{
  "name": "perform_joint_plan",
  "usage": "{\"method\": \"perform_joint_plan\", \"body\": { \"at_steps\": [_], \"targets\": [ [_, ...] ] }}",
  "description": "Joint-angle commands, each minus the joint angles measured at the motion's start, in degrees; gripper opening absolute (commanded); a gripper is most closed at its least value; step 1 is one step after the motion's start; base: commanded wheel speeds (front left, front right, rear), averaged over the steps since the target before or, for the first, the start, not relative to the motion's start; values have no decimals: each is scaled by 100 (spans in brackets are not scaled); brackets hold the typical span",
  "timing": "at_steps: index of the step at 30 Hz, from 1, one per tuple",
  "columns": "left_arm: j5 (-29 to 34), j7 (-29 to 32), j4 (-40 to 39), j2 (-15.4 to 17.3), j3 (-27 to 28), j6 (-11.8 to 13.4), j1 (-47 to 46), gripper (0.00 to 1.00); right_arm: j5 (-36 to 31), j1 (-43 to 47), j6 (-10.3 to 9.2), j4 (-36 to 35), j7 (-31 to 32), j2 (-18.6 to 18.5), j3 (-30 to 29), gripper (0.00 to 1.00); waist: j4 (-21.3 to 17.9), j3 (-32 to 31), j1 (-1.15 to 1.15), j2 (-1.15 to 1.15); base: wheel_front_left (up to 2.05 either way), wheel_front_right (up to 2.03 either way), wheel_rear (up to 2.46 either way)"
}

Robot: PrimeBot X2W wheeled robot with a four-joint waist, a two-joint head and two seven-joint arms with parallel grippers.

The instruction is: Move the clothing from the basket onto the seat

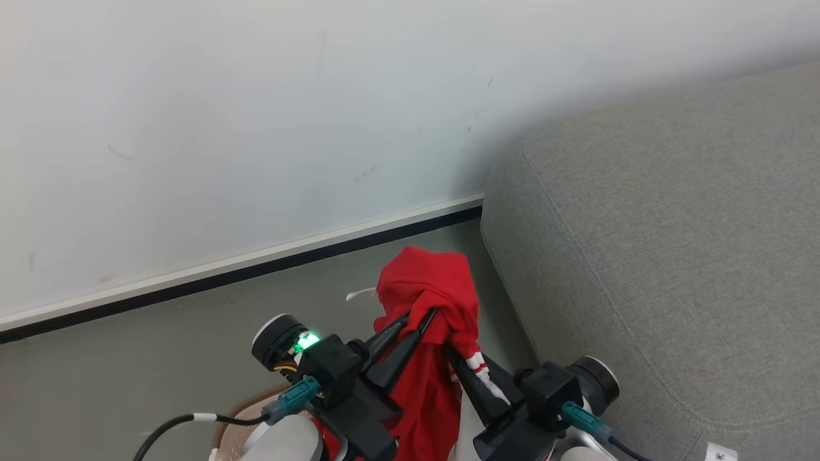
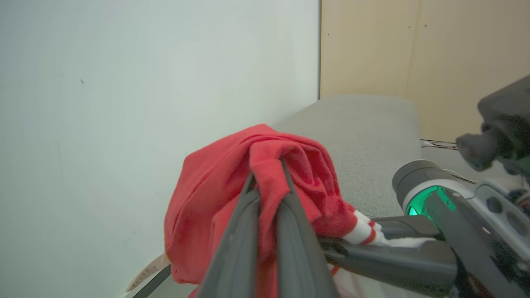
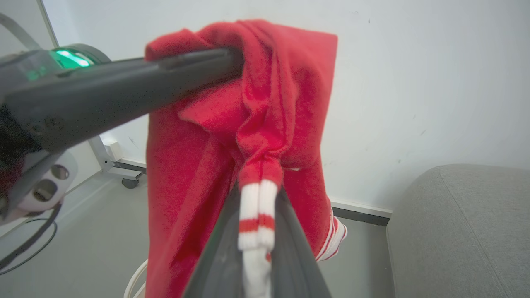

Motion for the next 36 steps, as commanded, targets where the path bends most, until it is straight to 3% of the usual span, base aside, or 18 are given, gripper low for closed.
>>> {"method": "perform_joint_plan", "body": {
  "at_steps": [1, 7, 8, 9, 12, 13, 25, 36],
  "targets": [
    [-31, -31, 30, 39, -19, 2, 9, 0, -40, 81, 2, -97, -9, 4, -64, 0, 0, 4, 0, 0, 0, 0, 0],
    [-132, -31, 237, 130, -81, 2, 134, 0, -107, 172, 2, -409, -9, -12, -253, 0, 29, -36, 0, 0, 0, 0, 0],
    [-141, -31, 252, 137, -84, 2, 138, 6, -117, 179, 2, -435, -9, -19, -271, 0, 38, -43, 0, 0, 0, 0, 0],
    [-150, -31, 267, 140, -92, 2, 147, 29, -115, 192, 2, -457, -9, -25, -292, 0, 51, -51, 0, 0, 0, 0, 0],
    [-163, -23, 345, 166, -125, 5, 164, 46, -166, 231, 2, -533, -9, -29, -387, 0, 90, -79, 0, 0, 0, 0, 0],
    [-167, -23, 363, 165, -123, 22, 154, 100, -195, 230, 2, -546, -9, -23, -452, 0, 97, -86, 0, 0, 0, 0, 0],
    [-173, -6, 428, 185, -192, 74, 99, 100, -519, 260, 2, -693, -9, 87, -1002, 0, 7, -103, 0, 0, 0, 0, 0],
    [-185, 32, 276, 253, -275, 92, -105, 100, -753, 16, 2, -1291, -8, 51, -1525, 0, -607, 149, 0, 0, 0, 0, 0]
  ]
}}
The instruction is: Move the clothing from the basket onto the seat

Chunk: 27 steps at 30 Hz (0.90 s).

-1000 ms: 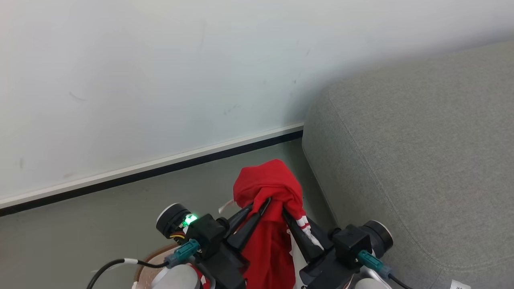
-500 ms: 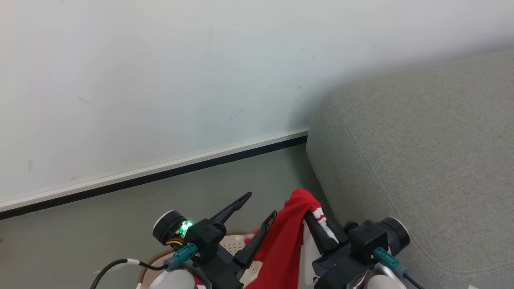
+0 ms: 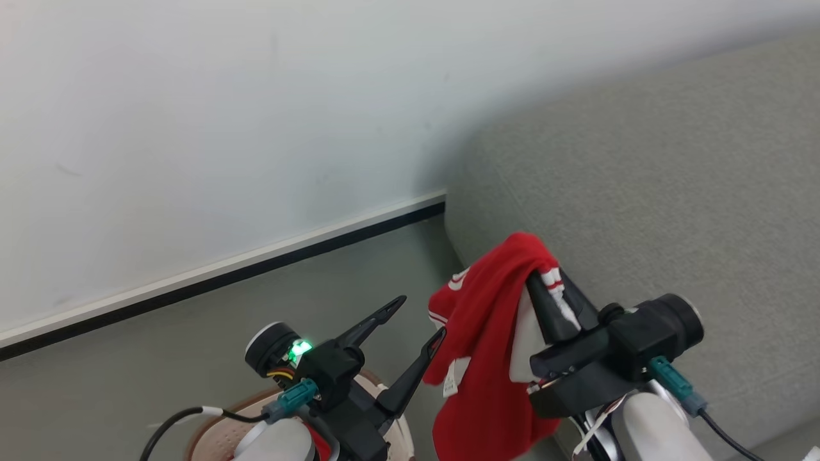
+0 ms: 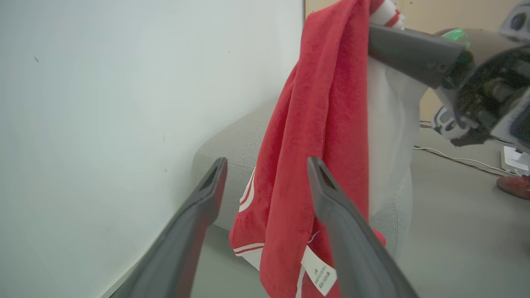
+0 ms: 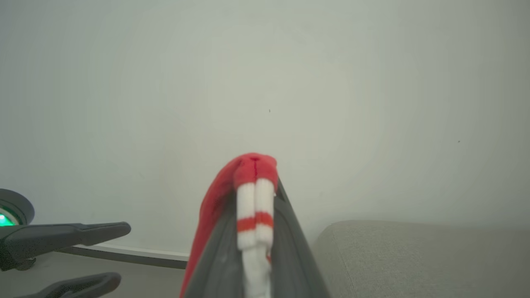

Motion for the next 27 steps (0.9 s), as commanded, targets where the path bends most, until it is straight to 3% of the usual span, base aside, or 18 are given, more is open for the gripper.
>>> {"method": "perform_joint_plan", "body": {
  "at_steps": [1, 16, 27],
  "targets": [
    [3, 16, -29, 37, -12, 6, -100, 100, -53, -73, 2, -76, -9, -7, -18, 0, -281, 167, 0, 0, 0, 0, 0],
    [85, 244, -155, 163, -293, -43, -619, 100, 41, -235, 2, -1313, -9, 259, -854, 0, -1359, 922, 0, 0, 0, 0, 0],
    [-154, 345, 19, 182, -946, -77, -1247, 100, -50, -66, 2, -1946, -9, 495, -1586, 0, -1523, 1617, 0, 0, 0, 0, 0]
  ]
}}
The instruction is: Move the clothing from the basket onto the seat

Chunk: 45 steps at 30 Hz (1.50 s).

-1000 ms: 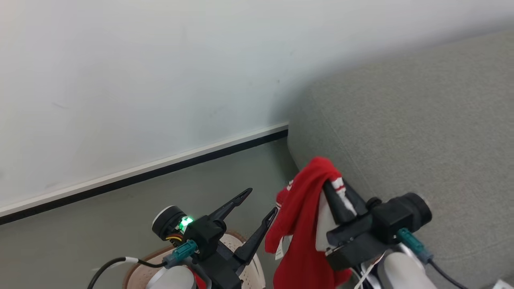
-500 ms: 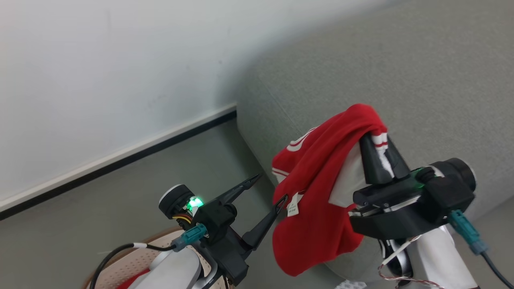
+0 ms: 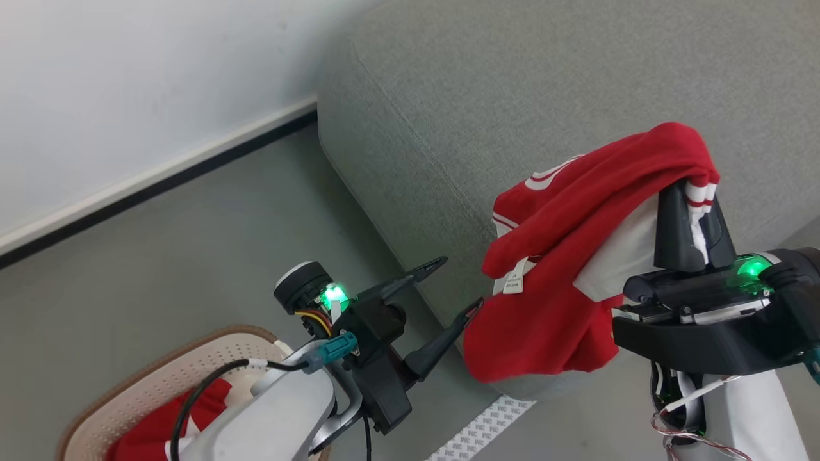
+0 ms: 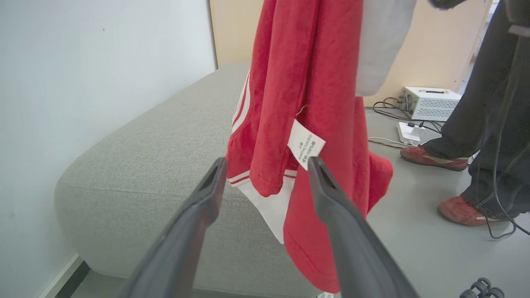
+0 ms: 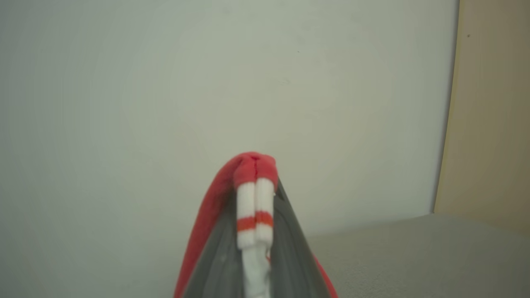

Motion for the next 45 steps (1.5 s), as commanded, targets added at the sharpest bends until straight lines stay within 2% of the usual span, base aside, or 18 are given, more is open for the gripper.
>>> {"method": "perform_joint_plan", "body": {
  "at_steps": [1, 6, 13, 14, 19, 25, 29, 34, 37, 45],
  "targets": [
    [-45, 20, 40, 44, -70, 5, -102, 100, 22, -36, 2, -37, -9, 36, -40, 0, -111, 281, -1, 0, 0, 0, 0],
    [-157, 86, 24, 134, -330, 2, -423, 100, 249, -498, 2, -180, -8, 76, -398, 0, -112, 673, -1, 0, 0, 0, 0],
    [-193, 297, -131, 364, -498, 1, -781, 100, 305, -1962, 2, -67, -9, 21, -1067, 0, -81, 1327, -1, 0, 0, 0, 0],
    [-193, 297, -131, 364, -498, 1, -781, 100, 305, -1962, 2, -67, -9, 21, -1067, 0, -81, 1327, -1, 0, 0, 0, 0],
    [-135, 534, -369, 495, -570, 0, -1039, 100, 251, -3066, 2, 115, -8, -372, -1744, 0, 86, 1822, -1, 0, 0, 0, 0],
    [-140, 700, -578, 613, -661, 0, -1380, 100, 166, -4151, 2, 399, -8, -1108, -2546, 0, 342, 2287, -1, 0, 0, 0, 0],
    [-150, 769, -681, 673, -665, 0, -1535, 100, 61, -4524, 2, 784, -8, -1551, -2864, 0, 487, 2572, -1, 0, 0, 0, 0],
    [-121, 832, -745, 738, -700, 0, -1615, 100, -27, -4500, 2, 1393, -8, -1839, -2873, 0, 640, 2849, -1, 0, 0, 0, 0],
    [-111, 857, -773, 792, -707, 11, -1643, 100, -13, -4407, 2, 1871, -9, -1823, -2810, 0, 692, 2962, -1, 0, 0, 0, 0],
    [-137, 907, -803, 850, -742, 45, -1641, 100, -454, -4098, 2, 3338, -7, -1301, -2822, 0, 767, 3028, -1, 0, 0, 0, 0]
  ]
}}
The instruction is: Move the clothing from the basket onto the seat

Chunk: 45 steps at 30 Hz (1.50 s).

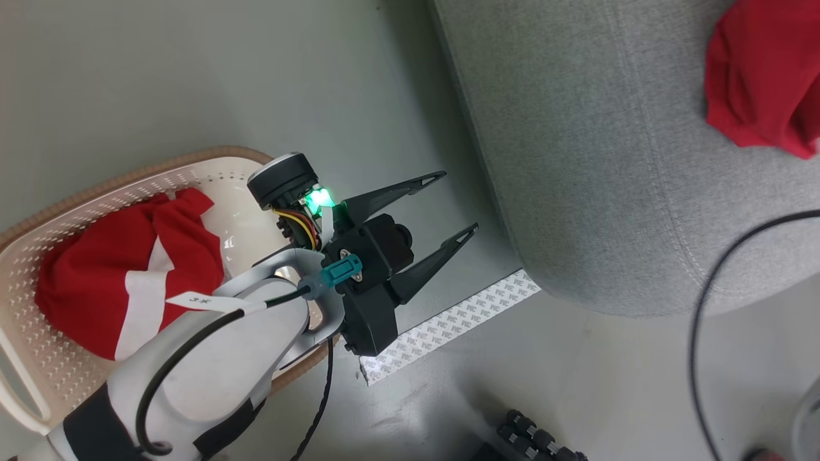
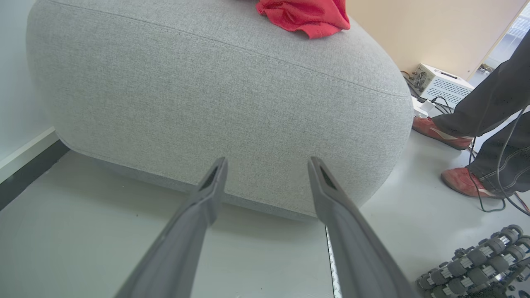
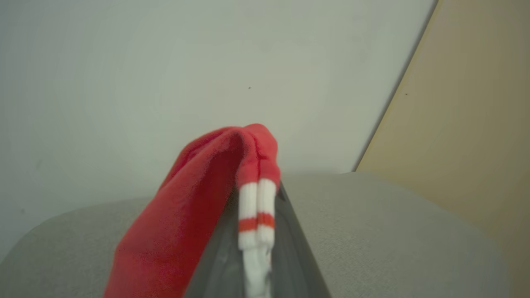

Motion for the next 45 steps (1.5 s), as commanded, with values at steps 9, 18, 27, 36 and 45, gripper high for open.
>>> {"method": "perform_joint_plan", "body": {
  "at_steps": [9, 18, 27, 36, 45],
  "targets": [
    [-104, 61, -26, 154, -4, 107, 83, 100, -502, 34, 0, 1713, -8, 387, -234, 0, 44, -133, -1, -1, 0, 0, 0],
    [-211, -71, 45, 141, 37, 264, 275, 100, -832, 303, 0, 1560, -8, 679, -565, 100, 38, -477, -1, -1, 0, 0, 0],
    [-815, -700, 427, 193, 543, 669, 896, 100, -793, 1583, 0, 238, -9, 1090, 595, 100, 188, -1330, -1, -1, 0, 0, 0],
    [-1343, -1161, 765, 73, 1168, 1290, 1636, 100, -406, 2350, 0, -6, -9, 1183, 1747, 100, 725, -2124, -1, -1, 0, 0, 0],
    [-1545, -1286, 651, -202, 2493, 1894, 2684, 100, 168, 3172, 0, -431, -9, 955, 2692, 100, 1307, -2924, -1, -1, 0, 0, 0]
  ]
}}
